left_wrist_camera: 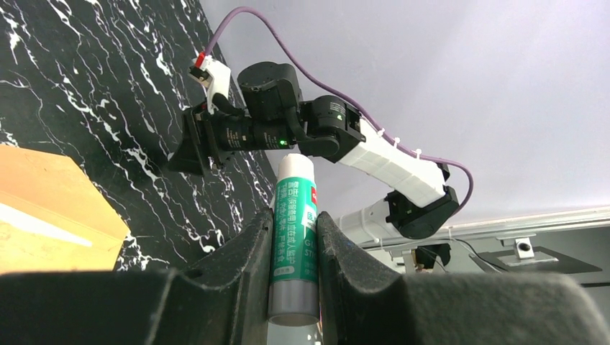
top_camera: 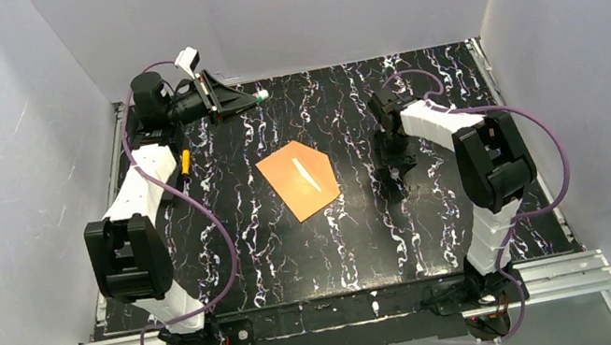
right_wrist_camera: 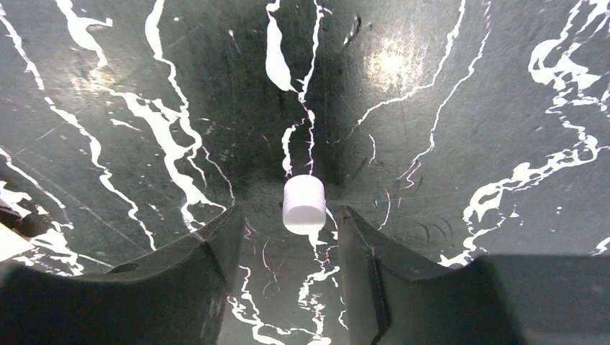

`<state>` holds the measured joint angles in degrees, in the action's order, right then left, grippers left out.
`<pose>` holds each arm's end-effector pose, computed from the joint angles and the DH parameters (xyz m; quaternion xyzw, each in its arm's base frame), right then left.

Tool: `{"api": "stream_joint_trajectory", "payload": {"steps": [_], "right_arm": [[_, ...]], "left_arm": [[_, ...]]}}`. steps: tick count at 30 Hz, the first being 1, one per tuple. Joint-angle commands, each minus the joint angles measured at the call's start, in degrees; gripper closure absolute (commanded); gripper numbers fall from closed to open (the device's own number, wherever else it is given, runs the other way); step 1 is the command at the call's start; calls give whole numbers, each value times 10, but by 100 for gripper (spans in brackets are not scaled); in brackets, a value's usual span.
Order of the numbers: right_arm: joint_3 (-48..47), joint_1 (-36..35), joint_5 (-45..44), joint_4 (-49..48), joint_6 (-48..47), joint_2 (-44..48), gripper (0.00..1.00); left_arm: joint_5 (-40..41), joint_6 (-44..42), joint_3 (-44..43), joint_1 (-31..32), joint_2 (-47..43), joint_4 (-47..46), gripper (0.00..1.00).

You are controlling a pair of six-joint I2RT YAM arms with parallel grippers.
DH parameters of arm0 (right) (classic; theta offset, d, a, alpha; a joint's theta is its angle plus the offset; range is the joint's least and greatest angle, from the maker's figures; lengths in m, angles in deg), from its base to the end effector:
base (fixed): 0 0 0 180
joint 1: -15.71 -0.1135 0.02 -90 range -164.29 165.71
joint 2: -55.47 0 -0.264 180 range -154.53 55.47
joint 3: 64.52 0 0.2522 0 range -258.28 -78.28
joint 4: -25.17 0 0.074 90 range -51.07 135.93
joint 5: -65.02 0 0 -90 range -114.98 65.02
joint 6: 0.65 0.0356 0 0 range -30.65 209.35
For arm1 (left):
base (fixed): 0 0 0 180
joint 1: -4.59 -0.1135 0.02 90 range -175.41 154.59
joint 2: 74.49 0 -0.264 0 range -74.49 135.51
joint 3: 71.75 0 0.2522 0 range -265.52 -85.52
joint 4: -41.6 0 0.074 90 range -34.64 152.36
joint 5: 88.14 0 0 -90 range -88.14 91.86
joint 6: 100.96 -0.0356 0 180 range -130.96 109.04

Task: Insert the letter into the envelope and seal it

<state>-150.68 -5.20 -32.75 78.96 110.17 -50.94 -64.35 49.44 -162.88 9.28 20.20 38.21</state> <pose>0.3392 0.1244 0.1744 0.0086 0.9880 -0.0134 0.1533 0.3777 -0.0637 0.3607 0.0638 0.7046 -0.6442 0.2905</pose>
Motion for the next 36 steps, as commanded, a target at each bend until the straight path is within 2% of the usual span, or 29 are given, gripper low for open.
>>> {"api": "stream_joint_trajectory", "payload": {"steps": [1,3,5,8,10,12,15,19,21,28,36], "right_arm": [[-64,-3,-8,41,14,40,39],[-83,-2,-3,49,29,63,36],[-79,-2,27,13,55,99,36],[-36,-3,101,-117,140,156,35],[-15,-5,145,-207,248,177,36],[-8,-16,173,-298,334,183,36],[-38,-38,197,-378,428,165,33],[-134,-79,172,-353,486,127,32],[-163,-102,140,-361,517,116,31],[-170,-153,21,-425,586,125,21],[-166,-167,7,-449,594,123,19]], "left_arm": [[20,-17,-6,0,-54,-6,100],[36,-25,-6,0,-61,-6,100],[56,-52,-7,1,-69,-7,100],[100,-105,-6,1,-86,-6,100],[134,-146,-6,4,-93,-6,100],[168,-176,-2,7,-99,-6,100],[191,-231,5,22,-109,-6,100],[235,-347,17,63,-126,-6,100],[260,-371,17,75,-128,-6,100],[382,-402,38,109,-147,-5,100],[419,-405,41,128,-151,0,100]]}}
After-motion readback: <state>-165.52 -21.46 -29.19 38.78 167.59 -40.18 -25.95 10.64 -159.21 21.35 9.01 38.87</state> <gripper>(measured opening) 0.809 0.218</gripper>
